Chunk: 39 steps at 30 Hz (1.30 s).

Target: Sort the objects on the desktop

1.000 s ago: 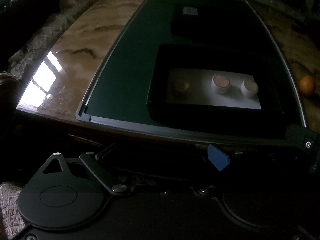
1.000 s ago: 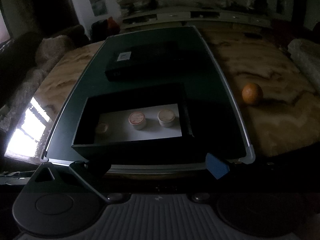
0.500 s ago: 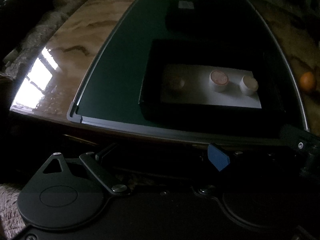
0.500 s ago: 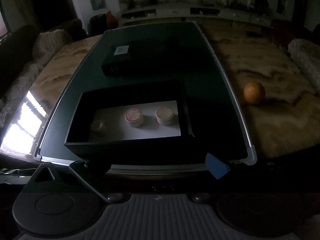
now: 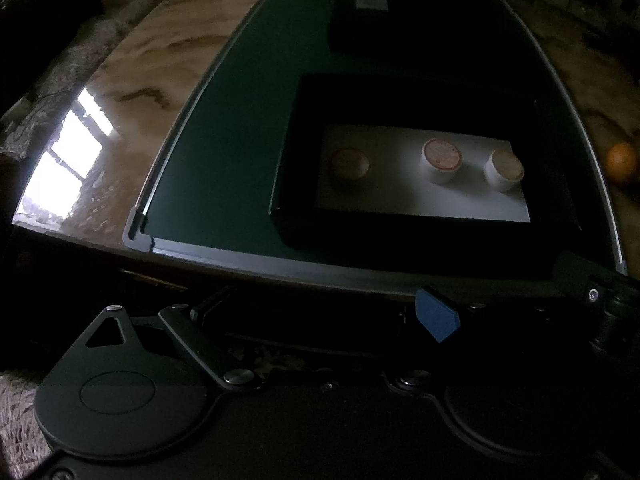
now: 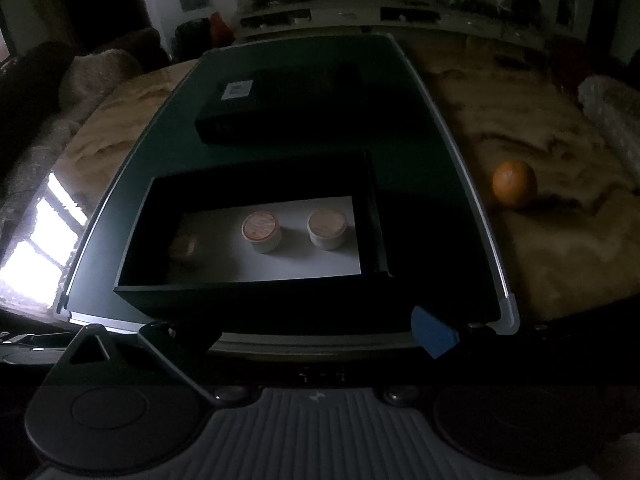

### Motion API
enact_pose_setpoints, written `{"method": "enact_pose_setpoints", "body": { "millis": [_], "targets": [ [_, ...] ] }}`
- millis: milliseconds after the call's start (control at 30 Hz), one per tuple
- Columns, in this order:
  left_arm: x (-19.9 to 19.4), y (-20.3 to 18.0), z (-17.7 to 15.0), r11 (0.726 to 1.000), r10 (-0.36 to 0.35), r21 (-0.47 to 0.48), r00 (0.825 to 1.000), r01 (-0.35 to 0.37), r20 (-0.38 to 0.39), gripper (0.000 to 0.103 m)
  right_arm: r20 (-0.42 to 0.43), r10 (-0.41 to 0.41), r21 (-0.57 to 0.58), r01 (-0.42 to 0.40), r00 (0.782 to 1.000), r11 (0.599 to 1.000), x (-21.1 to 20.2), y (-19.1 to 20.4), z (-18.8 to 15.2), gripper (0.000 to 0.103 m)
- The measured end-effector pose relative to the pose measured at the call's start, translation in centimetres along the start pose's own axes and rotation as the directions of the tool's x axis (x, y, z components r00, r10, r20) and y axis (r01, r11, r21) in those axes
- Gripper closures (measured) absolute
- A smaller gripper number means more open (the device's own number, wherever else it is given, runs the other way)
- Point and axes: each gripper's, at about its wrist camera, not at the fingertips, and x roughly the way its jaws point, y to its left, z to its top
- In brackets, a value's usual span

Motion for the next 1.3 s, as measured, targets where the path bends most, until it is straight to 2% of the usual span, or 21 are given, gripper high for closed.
{"method": "enact_pose_setpoints", "body": {
  "millis": [600,933,1300],
  "targets": [
    [2.3,0.0,1.0,1.000,-0.014,-0.004,1.000,0.014,-0.022,0.008,-0.021,-0.006,-0.014,0.006,1.000,1.000,2.4,0.1,0.5,0.000],
    [3.3,0.1,1.3,1.000,-0.013,-0.002,1.000,0.013,-0.026,0.007,-0.028,0.050,0.014,-0.050,0.998,0.999,4.0,-0.4,0.8,0.000],
    [4.4,0.0,2.5,1.000,-0.012,0.006,1.000,0.012,-0.025,0.008,0.090,0.065,-0.013,-0.064,0.994,0.998,4.2,-0.5,1.5,0.000]
  ]
}}
